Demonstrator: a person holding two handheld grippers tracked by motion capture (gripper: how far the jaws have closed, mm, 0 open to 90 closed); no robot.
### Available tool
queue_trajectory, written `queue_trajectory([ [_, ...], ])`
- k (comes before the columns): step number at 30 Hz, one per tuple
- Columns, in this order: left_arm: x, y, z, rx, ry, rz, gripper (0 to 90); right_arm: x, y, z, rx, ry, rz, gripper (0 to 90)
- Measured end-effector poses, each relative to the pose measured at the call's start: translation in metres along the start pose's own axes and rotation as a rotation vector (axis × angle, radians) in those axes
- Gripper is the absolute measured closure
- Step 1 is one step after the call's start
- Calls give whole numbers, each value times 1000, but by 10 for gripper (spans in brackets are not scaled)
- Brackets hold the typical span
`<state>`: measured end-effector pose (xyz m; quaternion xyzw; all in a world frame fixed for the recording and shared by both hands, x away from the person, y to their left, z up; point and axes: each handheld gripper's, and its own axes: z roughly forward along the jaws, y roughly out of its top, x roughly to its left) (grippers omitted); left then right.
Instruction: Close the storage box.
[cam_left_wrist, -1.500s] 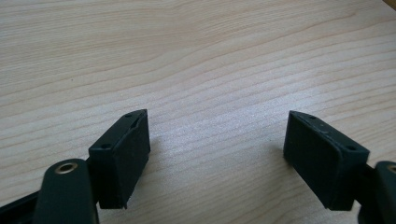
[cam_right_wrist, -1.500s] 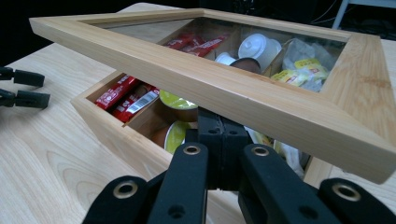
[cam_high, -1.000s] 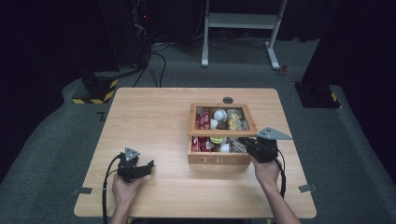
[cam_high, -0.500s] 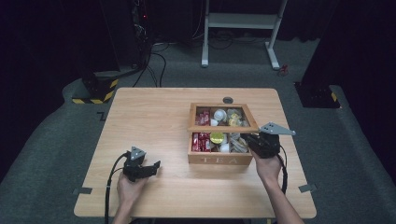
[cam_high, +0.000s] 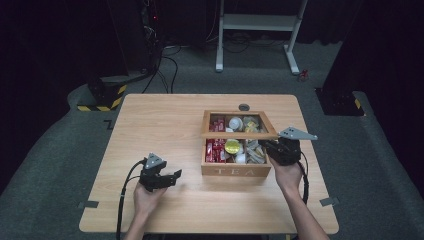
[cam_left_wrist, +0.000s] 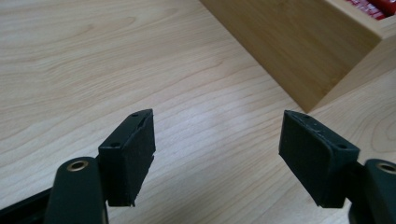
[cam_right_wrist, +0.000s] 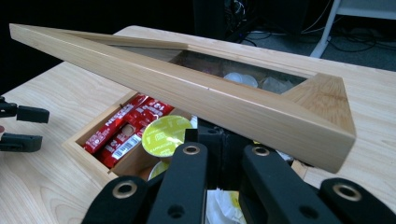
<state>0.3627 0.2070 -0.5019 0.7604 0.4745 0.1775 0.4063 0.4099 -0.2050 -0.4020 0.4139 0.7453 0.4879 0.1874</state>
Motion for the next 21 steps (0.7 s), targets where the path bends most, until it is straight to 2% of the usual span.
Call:
queue_trajectory([
  [3, -6, 7, 1, -1, -14, 21, 277, 0, 3, 0, 5, 1, 0, 893],
  [11, -16, 22, 2, -31, -56, 33, 297, -1, 9, 0, 6, -2, -3, 897],
  [17, -22, 34, 2, -61, -101, 27, 296, -2, 14, 0, 9, -6, -9, 897],
  [18, -24, 38, 1, -66, -122, 25, 296, -2, 16, 0, 7, -5, -6, 896],
  [21, -26, 42, 1, -67, -127, 36, 293, -3, 17, 0, 5, -7, -6, 897],
])
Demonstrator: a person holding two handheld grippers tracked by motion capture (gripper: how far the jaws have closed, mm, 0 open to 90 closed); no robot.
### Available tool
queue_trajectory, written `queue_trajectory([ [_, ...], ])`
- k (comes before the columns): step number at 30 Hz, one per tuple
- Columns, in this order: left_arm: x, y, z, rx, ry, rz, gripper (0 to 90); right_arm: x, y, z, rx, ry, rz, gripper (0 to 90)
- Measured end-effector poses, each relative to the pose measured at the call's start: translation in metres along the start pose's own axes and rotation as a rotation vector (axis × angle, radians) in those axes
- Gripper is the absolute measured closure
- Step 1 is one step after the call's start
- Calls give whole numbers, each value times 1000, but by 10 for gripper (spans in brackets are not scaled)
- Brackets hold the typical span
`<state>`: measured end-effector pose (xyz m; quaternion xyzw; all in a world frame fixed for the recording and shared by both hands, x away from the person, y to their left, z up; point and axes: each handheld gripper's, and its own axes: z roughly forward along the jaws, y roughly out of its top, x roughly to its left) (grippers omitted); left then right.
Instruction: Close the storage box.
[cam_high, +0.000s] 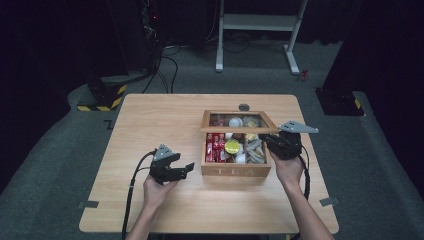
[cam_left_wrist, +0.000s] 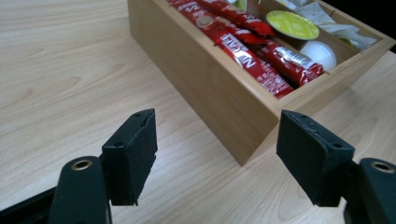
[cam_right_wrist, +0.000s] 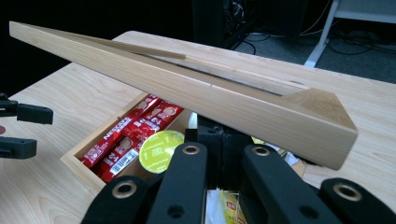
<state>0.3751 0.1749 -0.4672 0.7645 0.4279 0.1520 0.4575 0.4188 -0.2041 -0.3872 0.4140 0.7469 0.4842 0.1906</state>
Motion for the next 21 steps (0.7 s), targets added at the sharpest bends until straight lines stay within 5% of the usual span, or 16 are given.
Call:
queue_trajectory([
  [13, -15, 21, 13, 0, -49, 66, 329, -3, 10, 0, -1, 8, 9, 895],
  [21, -20, 28, 21, 7, -62, 69, 323, -4, 15, 0, -4, 10, 11, 894],
])
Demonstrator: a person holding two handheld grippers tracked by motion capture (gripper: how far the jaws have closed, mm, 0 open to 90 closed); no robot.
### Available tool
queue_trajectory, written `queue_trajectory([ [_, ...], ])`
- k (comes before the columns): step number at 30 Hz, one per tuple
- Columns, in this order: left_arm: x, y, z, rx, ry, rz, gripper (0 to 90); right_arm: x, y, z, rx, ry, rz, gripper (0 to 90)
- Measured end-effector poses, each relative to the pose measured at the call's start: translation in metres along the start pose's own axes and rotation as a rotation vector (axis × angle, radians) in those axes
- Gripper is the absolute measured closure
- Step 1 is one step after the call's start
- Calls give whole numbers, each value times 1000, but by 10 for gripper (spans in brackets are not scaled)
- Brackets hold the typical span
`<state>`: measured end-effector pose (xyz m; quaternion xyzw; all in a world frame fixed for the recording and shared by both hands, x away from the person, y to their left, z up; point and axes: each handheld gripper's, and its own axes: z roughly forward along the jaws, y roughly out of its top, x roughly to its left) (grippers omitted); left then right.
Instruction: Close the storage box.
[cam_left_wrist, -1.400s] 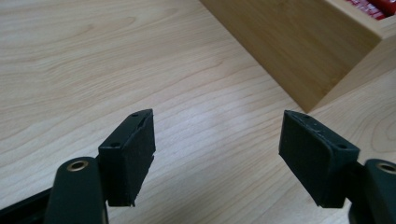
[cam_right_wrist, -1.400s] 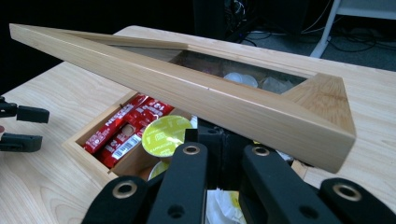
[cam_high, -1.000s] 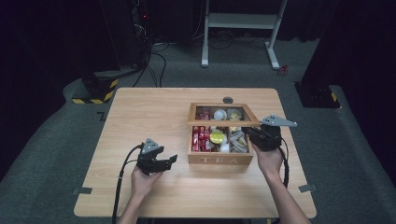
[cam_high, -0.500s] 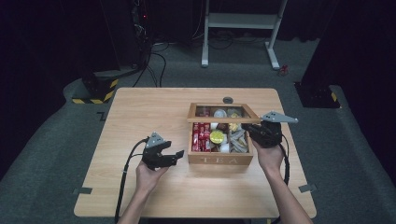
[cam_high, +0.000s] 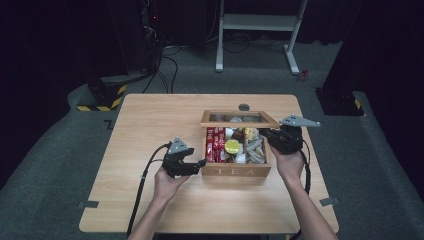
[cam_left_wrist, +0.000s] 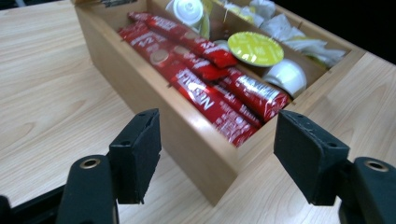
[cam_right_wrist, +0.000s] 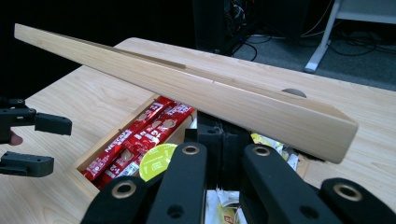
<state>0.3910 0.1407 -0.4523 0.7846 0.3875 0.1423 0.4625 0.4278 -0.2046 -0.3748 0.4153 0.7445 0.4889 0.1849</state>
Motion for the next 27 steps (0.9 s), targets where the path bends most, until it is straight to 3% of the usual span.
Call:
queue_trajectory([
  [2, -1, 2, 2, -6, -8, -9, 324, 0, 1, 0, 0, 1, 3, 894],
  [9, -11, 13, 12, 6, 3, 57, 328, -1, 6, 1, -3, -5, -2, 887],
  [27, -27, 40, 41, 31, -13, 129, 291, -3, 14, 2, -13, -11, 2, 890],
])
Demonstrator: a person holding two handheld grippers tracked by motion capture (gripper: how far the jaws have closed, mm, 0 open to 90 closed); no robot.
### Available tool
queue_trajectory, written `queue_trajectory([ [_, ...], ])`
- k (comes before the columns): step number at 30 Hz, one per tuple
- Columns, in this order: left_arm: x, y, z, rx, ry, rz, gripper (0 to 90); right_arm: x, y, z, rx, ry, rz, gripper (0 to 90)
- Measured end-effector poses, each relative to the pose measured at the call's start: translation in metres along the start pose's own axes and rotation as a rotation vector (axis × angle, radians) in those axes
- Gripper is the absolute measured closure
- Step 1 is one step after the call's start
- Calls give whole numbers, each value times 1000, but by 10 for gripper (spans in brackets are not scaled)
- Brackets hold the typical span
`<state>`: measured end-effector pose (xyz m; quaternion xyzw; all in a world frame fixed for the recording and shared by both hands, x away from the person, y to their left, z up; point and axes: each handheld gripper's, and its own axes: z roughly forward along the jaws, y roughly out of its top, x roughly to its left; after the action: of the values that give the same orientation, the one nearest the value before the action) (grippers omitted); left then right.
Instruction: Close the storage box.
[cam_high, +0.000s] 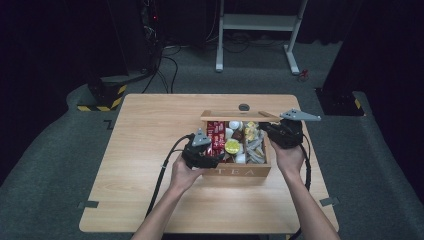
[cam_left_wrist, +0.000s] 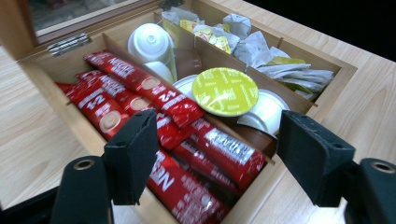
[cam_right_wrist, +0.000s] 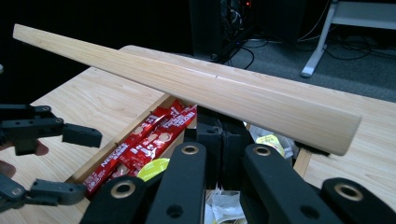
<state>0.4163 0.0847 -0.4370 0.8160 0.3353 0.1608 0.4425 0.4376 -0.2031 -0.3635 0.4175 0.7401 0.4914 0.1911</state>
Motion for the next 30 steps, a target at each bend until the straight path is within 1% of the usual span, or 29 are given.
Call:
queue_trajectory([
  [1, -1, 3, 3, -3, -2, 3, 291, 0, 0, 0, 1, -2, 0, 891],
  [2, -1, 3, 3, -3, -2, 3, 289, 0, 0, 0, 1, -2, 0, 891],
  [3, -3, 6, 7, 5, -2, 14, 286, 0, 1, 0, 1, -2, -1, 892],
  [4, -3, 6, 7, 5, -2, 14, 286, 0, 1, 0, 1, -2, -1, 892],
  [5, -5, 10, 11, 9, -1, 22, 283, -1, 2, 0, 0, -2, 0, 892],
  [8, -5, 12, 14, 10, 0, 30, 282, -1, 3, 1, 1, -3, 3, 893],
  [10, -6, 15, 18, 12, -7, 33, 278, -1, 4, 1, 1, -3, 1, 894],
  [11, -7, 16, 22, 10, -11, 24, 279, -2, 5, 1, -1, -2, 2, 893],
  [12, -7, 16, 22, 10, -11, 24, 279, -2, 5, 1, -1, -2, 2, 893],
  [14, -8, 18, 28, 26, -7, 39, 274, -2, 6, 1, 0, -4, 6, 893],
  [18, -10, 21, 34, 35, -1, 46, 268, -3, 8, 2, -2, -6, 9, 893],
  [20, -11, 24, 40, 42, -5, 51, 264, -5, 9, 2, -1, -7, 14, 893],
  [21, -11, 24, 40, 42, -5, 51, 261, -5, 9, 2, -1, -7, 14, 893],
  [23, -14, 27, 48, 55, -7, 60, 258, -6, 10, 2, 1, -9, 21, 893],
  [24, -15, 28, 50, 57, 1, 69, 256, -6, 10, 2, -1, -10, 20, 892],
  [25, -15, 28, 50, 57, 1, 69, 256, -6, 10, 2, -1, -10, 20, 892],
  [27, -16, 29, 55, 64, 4, 72, 256, -6, 11, 2, -3, -10, 21, 892],
  [29, -16, 29, 57, 66, 7, 68, 256, -6, 11, 3, -5, -10, 21, 891],
  [30, -15, 28, 60, 76, 8, 64, 256, -7, 12, 3, -5, -9, 21, 891],
])
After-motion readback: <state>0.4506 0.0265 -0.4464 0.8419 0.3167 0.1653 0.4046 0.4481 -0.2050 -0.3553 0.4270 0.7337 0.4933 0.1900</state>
